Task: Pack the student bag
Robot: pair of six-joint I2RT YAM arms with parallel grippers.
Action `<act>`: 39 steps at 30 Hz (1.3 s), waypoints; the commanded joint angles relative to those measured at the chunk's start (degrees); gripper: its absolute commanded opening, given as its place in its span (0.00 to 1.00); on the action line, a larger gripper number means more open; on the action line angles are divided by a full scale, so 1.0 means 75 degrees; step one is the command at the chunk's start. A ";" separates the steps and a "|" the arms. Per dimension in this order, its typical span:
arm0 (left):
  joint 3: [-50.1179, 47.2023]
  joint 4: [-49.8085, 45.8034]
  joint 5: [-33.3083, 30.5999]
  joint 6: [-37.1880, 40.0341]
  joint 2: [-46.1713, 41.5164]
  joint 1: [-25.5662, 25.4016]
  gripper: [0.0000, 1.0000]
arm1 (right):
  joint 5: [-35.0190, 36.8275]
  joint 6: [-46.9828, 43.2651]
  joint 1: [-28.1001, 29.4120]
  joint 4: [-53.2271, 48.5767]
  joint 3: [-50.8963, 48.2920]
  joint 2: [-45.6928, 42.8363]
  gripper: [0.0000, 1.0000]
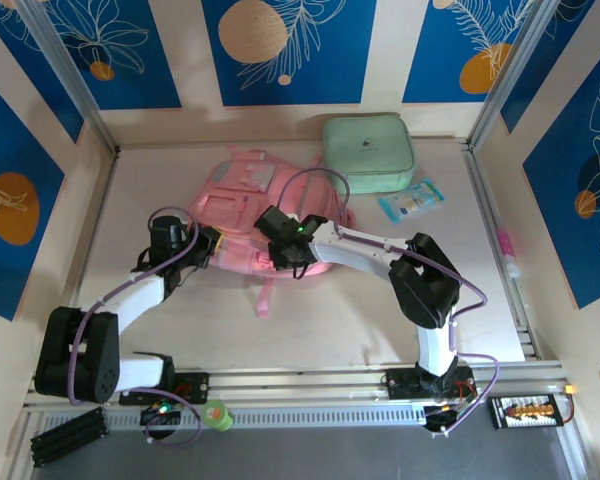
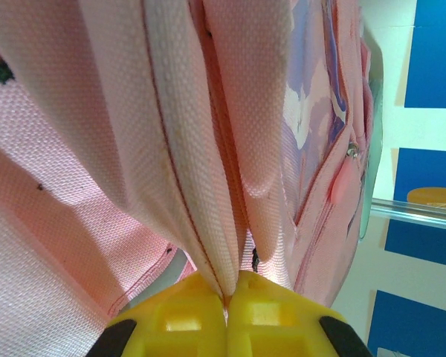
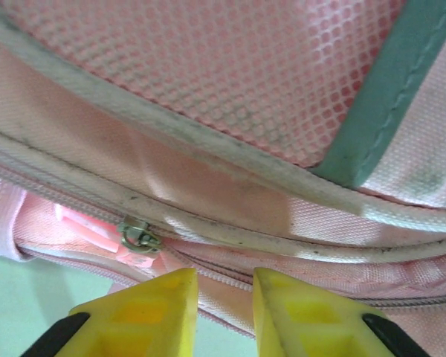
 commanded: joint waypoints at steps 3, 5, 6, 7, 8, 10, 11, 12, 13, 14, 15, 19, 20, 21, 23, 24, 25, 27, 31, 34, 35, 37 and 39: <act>-0.0036 0.0436 0.0057 0.0077 0.0028 0.0095 0.00 | -0.0663 -0.0193 0.0076 0.0552 -0.0116 -0.0529 0.36; -0.0043 0.0524 0.0106 0.0010 0.0011 0.0095 0.00 | -0.1019 -0.0086 0.0072 0.0636 -0.0075 -0.0386 0.37; -0.0039 0.0554 0.0134 -0.0040 0.0012 0.0096 0.00 | -0.1132 -0.0010 0.0053 0.0654 -0.0062 -0.0307 0.37; -0.0039 0.0593 0.0174 -0.0094 0.0009 0.0095 0.00 | -0.1235 0.0065 0.0052 0.0674 -0.0043 -0.0218 0.38; -0.0047 0.0628 0.0211 -0.0127 -0.0003 0.0101 0.00 | -0.1241 0.0138 0.0050 0.0655 -0.0003 -0.0130 0.39; -0.0060 0.0666 0.0280 -0.0212 -0.0014 0.0086 0.00 | -0.1063 0.0318 0.0021 0.0486 0.0116 0.0057 0.41; -0.0071 0.0681 0.0297 -0.0248 -0.0047 0.0094 0.00 | -0.0963 0.0422 -0.0007 0.0375 0.0190 0.0151 0.42; -0.0077 0.0672 0.0316 -0.0261 -0.0061 0.0075 0.00 | -0.0879 0.0510 -0.0040 0.0284 0.0247 0.0238 0.42; -0.0083 0.0678 0.0316 -0.0278 -0.0086 0.0082 0.00 | -0.0813 0.0564 -0.0071 0.0239 0.0294 0.0313 0.42; -0.0102 0.0658 0.0322 -0.0287 -0.0128 0.0076 0.00 | -0.0750 0.0617 -0.0089 0.0203 0.0351 0.0369 0.42; -0.0097 0.0635 0.0322 -0.0293 -0.0147 0.0079 0.00 | -0.0690 0.0636 -0.0092 0.0204 0.0387 0.0423 0.41; -0.0095 0.0587 0.0296 -0.0296 -0.0228 0.0082 0.00 | -0.0262 0.0645 -0.0054 -0.0128 0.0724 0.0721 0.35; -0.0106 0.0582 0.0287 -0.0293 -0.0228 0.0081 0.00 | -0.0069 0.0670 -0.0044 -0.0257 0.0790 0.0759 0.33; -0.0111 0.0573 0.0276 -0.0275 -0.0231 0.0073 0.00 | 0.0060 0.0651 -0.0028 -0.0318 0.0795 0.0773 0.31; -0.0114 0.0567 0.0255 -0.0265 -0.0223 0.0076 0.00 | 0.0396 0.0692 0.0003 -0.0433 0.0763 0.0771 0.28; -0.0107 0.0564 0.0252 -0.0255 -0.0201 0.0075 0.00 | 0.0503 0.0707 0.0012 -0.0486 0.0754 0.0764 0.27; -0.0098 0.0548 0.0264 -0.0217 -0.0186 0.0084 0.00 | 0.0586 0.0734 0.0008 -0.0555 0.0751 0.0761 0.26; -0.0083 0.0537 0.0249 -0.0179 -0.0152 0.0084 0.00 | 0.0770 0.0785 0.0013 -0.0699 0.0760 0.0762 0.24; -0.0048 0.0526 0.0183 -0.0140 -0.0127 0.0112 0.00 | 0.1196 0.0775 0.0048 -0.0999 0.0753 0.0669 0.21; -0.0017 0.0526 0.0192 -0.0120 -0.0090 0.0102 0.00 | 0.1024 0.0527 0.0008 -0.0845 0.0637 0.0591 0.21; -0.0013 0.0538 0.0204 -0.0120 -0.0066 0.0116 0.00 | 0.0781 0.0347 -0.0006 -0.0662 0.0587 0.0584 0.21; -0.0011 0.0562 0.0220 -0.0131 -0.0041 0.0112 0.00 | 0.0449 0.0202 -0.0057 -0.0525 0.0573 0.0613 0.21; -0.0003 0.0573 0.0230 -0.0131 -0.0033 0.0107 0.00 | 0.0390 0.0150 -0.0050 -0.0547 0.0627 0.0651 0.19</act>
